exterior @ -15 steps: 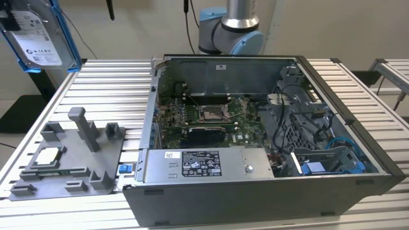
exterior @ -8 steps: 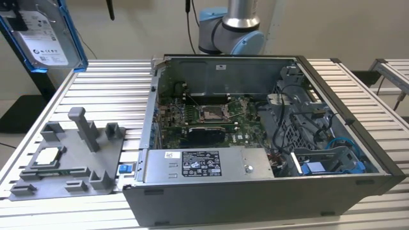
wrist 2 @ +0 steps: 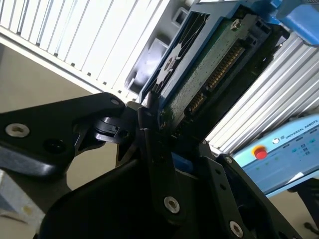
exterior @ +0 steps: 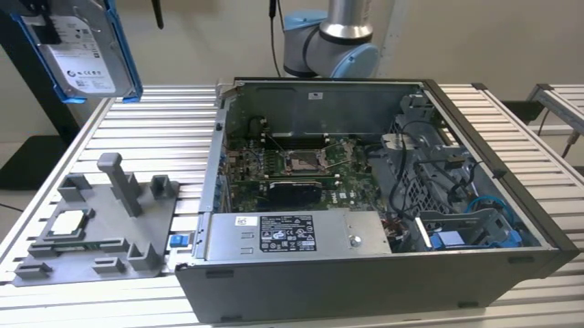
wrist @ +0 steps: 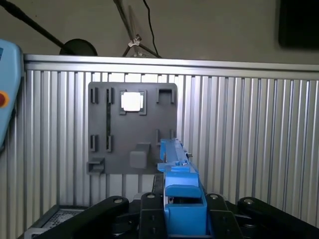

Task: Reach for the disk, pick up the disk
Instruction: 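Pick up the disk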

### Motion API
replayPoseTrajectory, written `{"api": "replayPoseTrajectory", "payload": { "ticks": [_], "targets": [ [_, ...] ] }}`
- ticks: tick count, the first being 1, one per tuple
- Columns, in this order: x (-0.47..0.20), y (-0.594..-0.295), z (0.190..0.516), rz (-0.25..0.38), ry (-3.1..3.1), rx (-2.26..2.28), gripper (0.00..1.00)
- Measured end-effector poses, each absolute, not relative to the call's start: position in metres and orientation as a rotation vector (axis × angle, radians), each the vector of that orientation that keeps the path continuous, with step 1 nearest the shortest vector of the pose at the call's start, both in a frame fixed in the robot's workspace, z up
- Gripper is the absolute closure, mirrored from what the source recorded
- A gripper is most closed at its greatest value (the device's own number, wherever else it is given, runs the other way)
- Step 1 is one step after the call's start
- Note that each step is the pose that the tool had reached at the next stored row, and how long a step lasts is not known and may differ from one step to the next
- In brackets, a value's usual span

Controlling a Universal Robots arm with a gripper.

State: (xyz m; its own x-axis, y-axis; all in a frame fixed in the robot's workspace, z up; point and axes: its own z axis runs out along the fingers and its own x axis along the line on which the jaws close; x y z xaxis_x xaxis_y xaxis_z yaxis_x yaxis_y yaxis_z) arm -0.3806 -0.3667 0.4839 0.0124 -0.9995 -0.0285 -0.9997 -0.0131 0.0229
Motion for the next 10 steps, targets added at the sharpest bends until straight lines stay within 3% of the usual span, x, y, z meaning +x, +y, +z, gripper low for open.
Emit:
{"api": "replayPoseTrajectory", "payload": {
  "ticks": [10],
  "targets": [
    [-0.353, -0.367, 0.484, 0.057, 2.204, -2.233, 1.00]
  ]
}}
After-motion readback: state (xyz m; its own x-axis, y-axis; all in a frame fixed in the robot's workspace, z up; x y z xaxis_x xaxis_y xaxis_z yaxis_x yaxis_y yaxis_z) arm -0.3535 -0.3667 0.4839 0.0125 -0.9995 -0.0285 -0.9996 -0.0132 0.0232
